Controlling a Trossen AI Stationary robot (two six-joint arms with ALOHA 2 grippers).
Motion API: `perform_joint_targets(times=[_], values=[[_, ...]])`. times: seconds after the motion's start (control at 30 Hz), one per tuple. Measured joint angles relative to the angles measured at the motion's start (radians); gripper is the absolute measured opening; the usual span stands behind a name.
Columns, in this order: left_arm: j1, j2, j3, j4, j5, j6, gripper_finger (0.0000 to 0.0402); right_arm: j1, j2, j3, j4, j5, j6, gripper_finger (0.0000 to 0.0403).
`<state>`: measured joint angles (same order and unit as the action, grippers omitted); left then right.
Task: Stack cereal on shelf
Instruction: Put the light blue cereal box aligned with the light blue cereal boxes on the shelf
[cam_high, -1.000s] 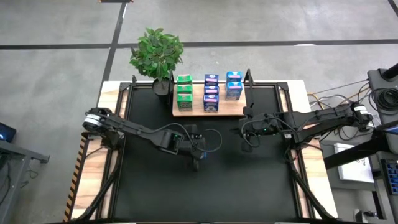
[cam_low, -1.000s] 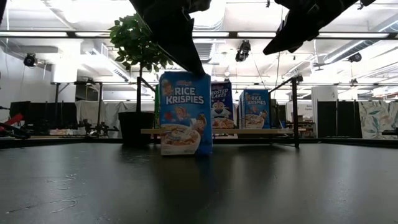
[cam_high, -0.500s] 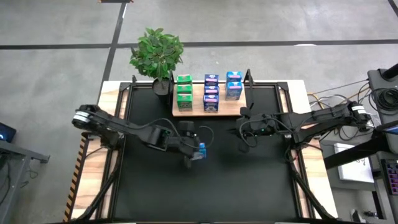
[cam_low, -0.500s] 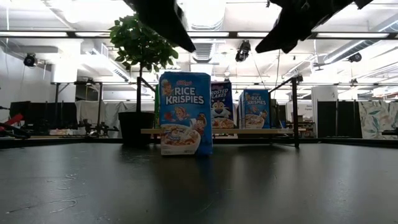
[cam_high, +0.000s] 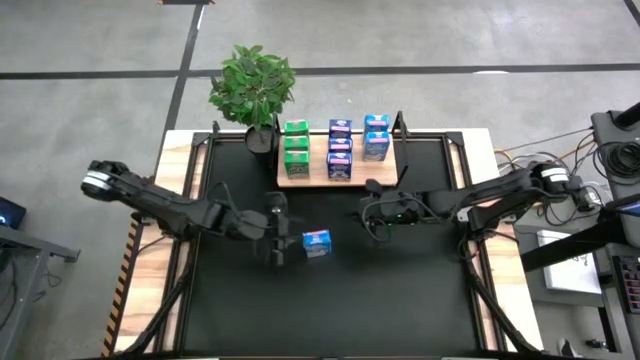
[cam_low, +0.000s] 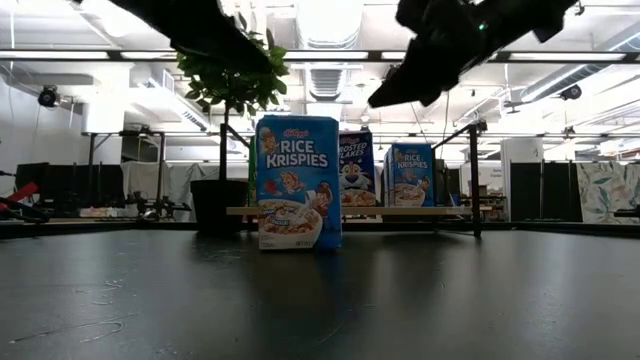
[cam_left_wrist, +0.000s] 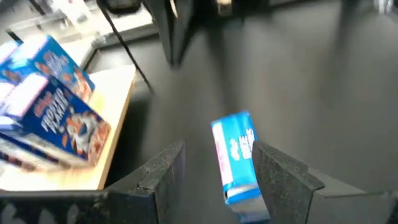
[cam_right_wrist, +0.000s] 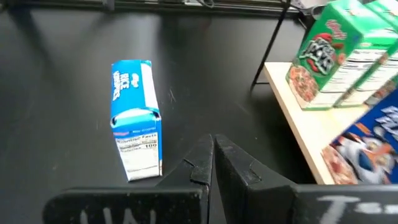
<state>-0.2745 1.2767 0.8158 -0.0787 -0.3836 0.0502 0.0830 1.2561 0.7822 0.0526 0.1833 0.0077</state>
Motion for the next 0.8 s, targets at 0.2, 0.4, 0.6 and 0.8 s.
perform_joint_targets(times=[0.2,0.4,0.6,0.8], values=[[0.000,-0.083,-0.135,0.177,0.000,0.021,0.0171,0.000,0.112,0.064,0.035,-0.001,-0.005,0.0009],[0.000,-0.141,-0.225,0.289,0.000,0.039,0.0172,0.000,0.220,0.186,-0.018,-0.009,-0.035,0.0009],[0.000,-0.186,-0.265,0.298,-0.001,0.040,0.0172,0.000,0.309,0.351,-0.169,-0.009,-0.061,0.0009],[0.000,-0.227,-0.254,0.284,-0.002,0.047,0.0172,0.000,0.379,0.498,-0.312,-0.013,-0.087,0.0009]])
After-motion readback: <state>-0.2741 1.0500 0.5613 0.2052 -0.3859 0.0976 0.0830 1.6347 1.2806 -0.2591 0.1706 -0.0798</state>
